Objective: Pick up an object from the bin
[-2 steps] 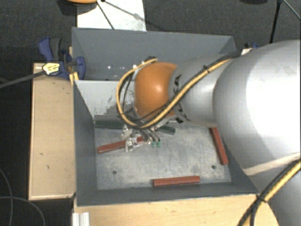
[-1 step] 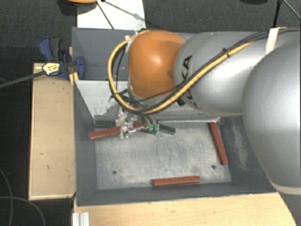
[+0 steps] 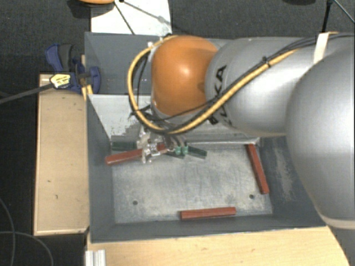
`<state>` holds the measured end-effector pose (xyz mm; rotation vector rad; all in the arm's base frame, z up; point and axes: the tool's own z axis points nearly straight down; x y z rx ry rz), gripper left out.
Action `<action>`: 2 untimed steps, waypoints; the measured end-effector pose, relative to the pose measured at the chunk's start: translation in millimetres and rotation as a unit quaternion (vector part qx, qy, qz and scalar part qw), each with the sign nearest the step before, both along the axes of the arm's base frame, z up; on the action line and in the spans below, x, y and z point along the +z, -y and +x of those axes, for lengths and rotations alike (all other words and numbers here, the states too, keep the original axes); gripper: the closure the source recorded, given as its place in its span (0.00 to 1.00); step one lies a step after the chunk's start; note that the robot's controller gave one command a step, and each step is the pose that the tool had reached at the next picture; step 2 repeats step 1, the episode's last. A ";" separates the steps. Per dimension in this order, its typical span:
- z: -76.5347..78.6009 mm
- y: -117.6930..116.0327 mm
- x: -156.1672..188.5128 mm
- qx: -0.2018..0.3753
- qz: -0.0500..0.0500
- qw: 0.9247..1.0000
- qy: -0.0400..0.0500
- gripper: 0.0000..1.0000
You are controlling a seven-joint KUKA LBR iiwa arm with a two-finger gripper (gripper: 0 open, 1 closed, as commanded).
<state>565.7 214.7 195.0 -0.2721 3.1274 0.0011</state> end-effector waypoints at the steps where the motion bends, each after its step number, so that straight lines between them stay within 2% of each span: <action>1: 5.0 19.5 43.9 0.028 -0.001 1.000 -0.003 1.00; 2: 5.0 19.5 43.9 0.028 -0.001 1.000 -0.003 1.00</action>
Offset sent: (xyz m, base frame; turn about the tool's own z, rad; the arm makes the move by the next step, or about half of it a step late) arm -0.0114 -0.0402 0.1509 -0.1521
